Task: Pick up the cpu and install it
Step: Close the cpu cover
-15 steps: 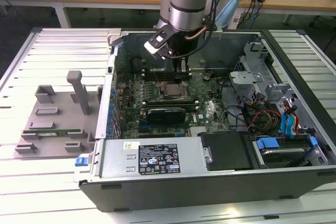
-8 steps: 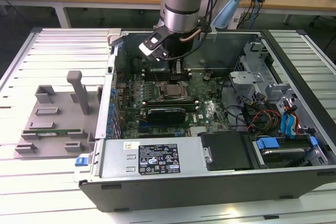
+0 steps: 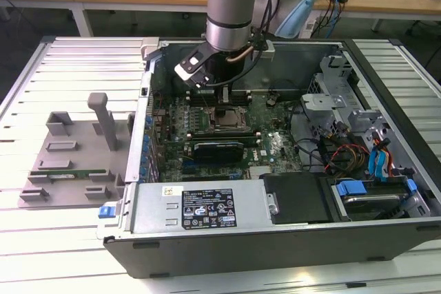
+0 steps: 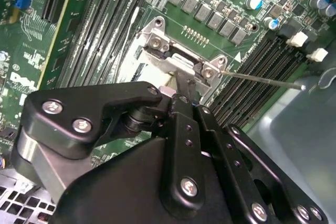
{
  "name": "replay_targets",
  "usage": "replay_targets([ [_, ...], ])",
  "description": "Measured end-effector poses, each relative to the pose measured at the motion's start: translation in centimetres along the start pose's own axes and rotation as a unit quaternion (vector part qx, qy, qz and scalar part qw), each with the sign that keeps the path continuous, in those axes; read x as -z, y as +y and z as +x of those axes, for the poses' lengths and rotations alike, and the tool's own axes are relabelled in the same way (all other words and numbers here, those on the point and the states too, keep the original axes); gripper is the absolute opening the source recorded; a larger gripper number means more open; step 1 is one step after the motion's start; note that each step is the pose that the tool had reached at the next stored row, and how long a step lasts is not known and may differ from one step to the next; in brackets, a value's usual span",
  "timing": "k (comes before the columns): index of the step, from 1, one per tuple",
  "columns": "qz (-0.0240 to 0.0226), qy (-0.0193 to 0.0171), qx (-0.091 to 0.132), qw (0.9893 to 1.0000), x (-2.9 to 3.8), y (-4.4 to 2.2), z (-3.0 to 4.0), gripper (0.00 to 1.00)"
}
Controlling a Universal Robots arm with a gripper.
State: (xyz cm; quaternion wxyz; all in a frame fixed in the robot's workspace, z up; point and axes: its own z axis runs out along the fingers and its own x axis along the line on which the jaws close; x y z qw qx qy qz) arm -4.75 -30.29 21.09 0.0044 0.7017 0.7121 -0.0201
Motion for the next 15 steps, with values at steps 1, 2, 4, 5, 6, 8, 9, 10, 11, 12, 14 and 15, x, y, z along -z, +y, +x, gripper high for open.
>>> replay_targets([
  [1, 0.0000, 0.0000, 0.000, 1.0000, -0.14, -0.08, 0.01, 0.11],
  [2, 0.0000, 0.0000, 0.000, 1.0000, -0.28, -0.16, 0.01, 0.11],
  [4, 0.0000, -0.0001, 0.000, 1.0000, -0.55, -0.20, 0.02, 0.11],
  [5, 0.0001, -0.0001, 0.000, 1.0000, -0.61, -0.20, 0.02, 0.11],
  [6, 0.0002, -0.0003, 0.000, 1.0000, -0.66, -0.21, 0.02, 0.11],
  [8, 0.0003, -0.0001, 0.000, 1.0000, -0.72, -0.13, 0.02, 0.11],
  [9, 0.0001, 0.0000, 0.000, 1.0000, -0.73, 0.03, 0.02, 0.11],
  [10, 0.0000, -0.0001, 0.000, 1.0000, -0.72, 0.12, 0.02, 0.11],
  [11, -0.0001, -0.0001, 0.000, 1.0000, -0.70, 0.23, 0.02, 0.11],
  [12, -0.0002, 0.0001, 0.000, 1.0000, -0.69, 0.27, 0.02, 0.11],
  [14, -0.0002, 0.0003, 0.000, 1.0000, -0.40, 0.34, 0.02, 0.11],
  [15, -0.0001, 0.0001, 0.000, 1.0000, -0.21, 0.34, 0.01, 0.11],
])
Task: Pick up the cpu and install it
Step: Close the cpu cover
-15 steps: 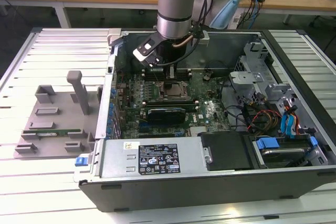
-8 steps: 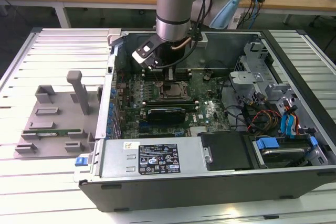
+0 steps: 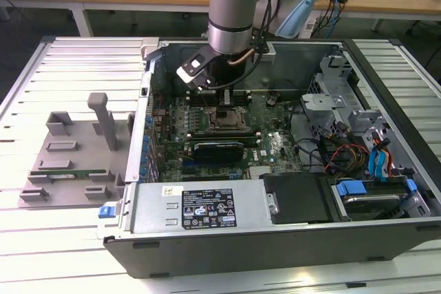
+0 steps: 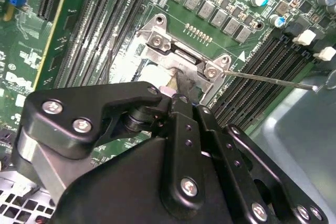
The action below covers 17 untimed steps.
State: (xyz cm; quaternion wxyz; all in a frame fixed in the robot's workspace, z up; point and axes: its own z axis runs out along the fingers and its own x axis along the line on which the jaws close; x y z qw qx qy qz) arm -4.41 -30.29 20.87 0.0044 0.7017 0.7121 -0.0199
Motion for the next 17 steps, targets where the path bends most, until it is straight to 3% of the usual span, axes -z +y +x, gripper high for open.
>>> replay_targets([
  [6, 0.0001, -0.0003, 0.000, 1.0000, 1.21, -0.02, -0.05, 0.11],
  [11, 0.0001, -0.0008, 0.000, 1.0000, 1.74, -0.03, -0.06, 0.11],
  [17, 0.0001, -0.0022, 0.000, 1.0000, 3.01, -0.05, -0.11, 0.11],
])
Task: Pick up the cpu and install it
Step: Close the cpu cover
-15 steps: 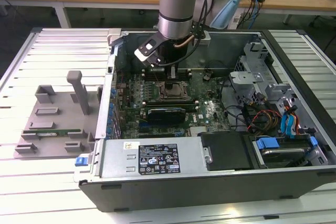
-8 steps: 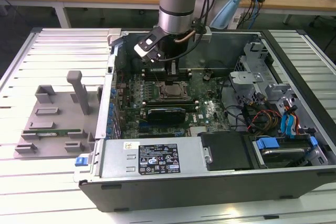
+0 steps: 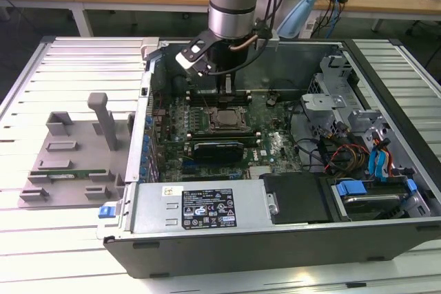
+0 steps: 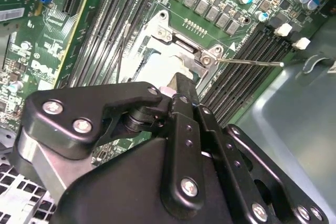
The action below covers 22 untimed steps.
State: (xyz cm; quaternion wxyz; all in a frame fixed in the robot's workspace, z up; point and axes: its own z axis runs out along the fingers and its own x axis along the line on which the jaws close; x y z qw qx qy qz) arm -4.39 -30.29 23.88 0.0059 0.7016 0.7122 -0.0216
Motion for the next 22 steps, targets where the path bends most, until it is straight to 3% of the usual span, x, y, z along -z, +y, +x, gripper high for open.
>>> replay_targets([
  [2, 0.0000, -0.0010, 0.000, 1.0000, 0.58, -0.02, -0.02, 0.11],
  [5, 0.0001, -0.0032, 0.000, 1.0000, 0.84, -0.03, -0.38, 0.11],
  [11, 0.0000, -0.0035, 0.000, 1.0000, 2.18, -0.06, -0.51, 0.11],
  [22, 0.0000, -0.0034, 0.000, 1.0000, 2.28, -0.06, -0.51, 0.11],
])
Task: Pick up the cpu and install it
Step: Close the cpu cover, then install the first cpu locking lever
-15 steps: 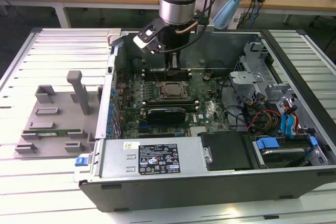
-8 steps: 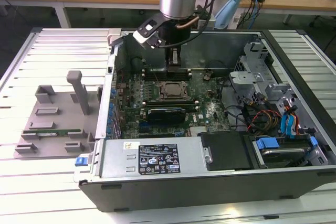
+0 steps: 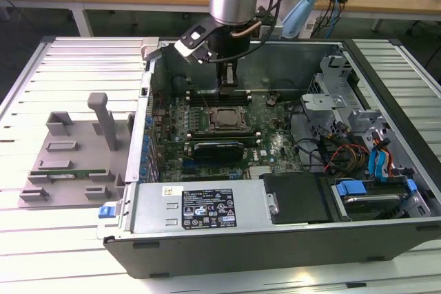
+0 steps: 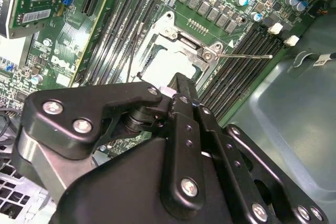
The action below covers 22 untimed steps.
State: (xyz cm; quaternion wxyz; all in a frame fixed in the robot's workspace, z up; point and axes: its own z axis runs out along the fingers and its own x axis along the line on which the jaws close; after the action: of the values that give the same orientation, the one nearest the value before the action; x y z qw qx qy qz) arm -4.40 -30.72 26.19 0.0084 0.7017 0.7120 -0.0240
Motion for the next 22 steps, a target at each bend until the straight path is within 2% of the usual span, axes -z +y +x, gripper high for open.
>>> replay_targets([
  [5, -0.0002, -0.0001, 0.004, 1.0000, 0.01, 0.00, 0.00, 0.11],
  [6, -0.0004, -0.0002, 0.010, 1.0000, 0.01, 0.00, 0.00, 0.11],
  [7, -0.0012, -0.0006, 0.025, 0.9997, 0.01, 0.00, 0.00, 0.11],
  [8, -0.0020, -0.0010, 0.043, 0.9991, 0.01, 0.00, 0.00, 0.11],
  [9, -0.0031, -0.0015, 0.068, 0.9977, 0.01, 0.00, 0.00, 0.11],
  [11, -0.0039, -0.0019, 0.086, 0.9963, 0.00, 0.00, 0.00, 0.11],
  [13, -0.0053, -0.0026, 0.116, 0.9932, 0.00, 0.00, 0.00, 0.11],
  [15, -0.0060, -0.0029, 0.132, 0.9912, 0.01, 0.00, 0.00, 0.11],
  [16, -0.0067, -0.0032, 0.146, 0.9892, 0.00, 0.00, 0.00, 0.11],
  [18, -0.0084, -0.0041, 0.184, 0.9829, 0.00, 0.00, 0.00, 0.11],
  [19, -0.0090, -0.0043, 0.196, 0.9806, 0.00, 0.00, 0.00, 0.11],
  [20, -0.0096, -0.0047, 0.210, 0.9777, 0.01, 0.00, 0.00, 0.11],
  [22, -0.0102, -0.0050, 0.223, 0.9748, 0.00, 0.00, 0.00, 0.11],
])
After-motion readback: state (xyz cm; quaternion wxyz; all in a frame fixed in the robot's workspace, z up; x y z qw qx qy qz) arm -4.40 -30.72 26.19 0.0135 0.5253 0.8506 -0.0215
